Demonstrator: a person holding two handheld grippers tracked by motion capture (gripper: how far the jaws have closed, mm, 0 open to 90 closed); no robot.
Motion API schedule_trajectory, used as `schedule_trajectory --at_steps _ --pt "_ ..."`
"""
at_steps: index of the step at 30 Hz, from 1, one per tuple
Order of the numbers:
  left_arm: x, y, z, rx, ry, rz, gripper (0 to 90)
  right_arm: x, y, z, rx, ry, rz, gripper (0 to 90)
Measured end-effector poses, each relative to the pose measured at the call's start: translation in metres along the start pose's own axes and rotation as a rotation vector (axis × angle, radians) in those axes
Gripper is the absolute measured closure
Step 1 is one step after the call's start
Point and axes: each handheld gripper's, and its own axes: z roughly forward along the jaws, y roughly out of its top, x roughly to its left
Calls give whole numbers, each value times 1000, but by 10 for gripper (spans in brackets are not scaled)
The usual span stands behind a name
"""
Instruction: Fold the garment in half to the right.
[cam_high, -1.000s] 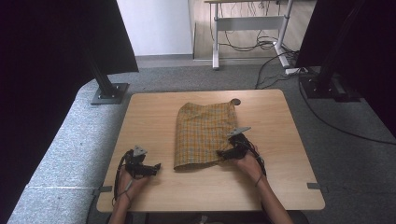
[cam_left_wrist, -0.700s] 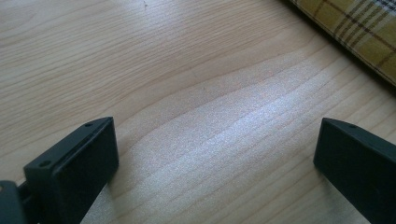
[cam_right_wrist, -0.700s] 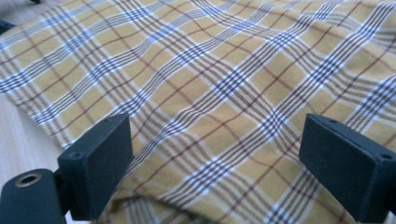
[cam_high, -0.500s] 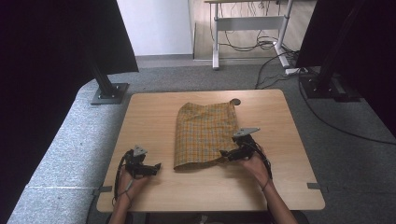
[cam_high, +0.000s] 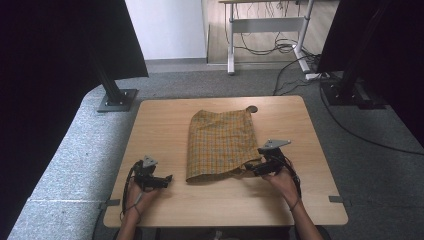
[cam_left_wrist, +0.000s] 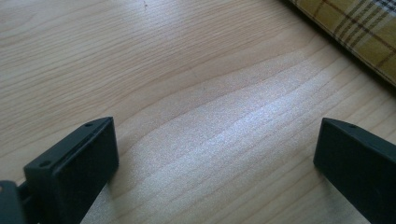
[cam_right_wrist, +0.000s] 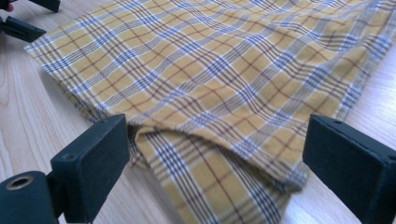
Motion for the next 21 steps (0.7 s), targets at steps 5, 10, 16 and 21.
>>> schedule_trajectory --at_steps 5,10,16,21 --pt "0 0 0 0 0 0 0 -1 -7 -8 -2 -4 1 66" --pt "0 0 0 0 0 0 0 -3 -13 -18 -7 -18 7 66" --pt "0 0 0 0 0 0 0 -5 -19 -27 -17 -28 11 67" --pt "0 0 0 0 0 -1 0 -6 -25 -34 -21 -35 16 68"
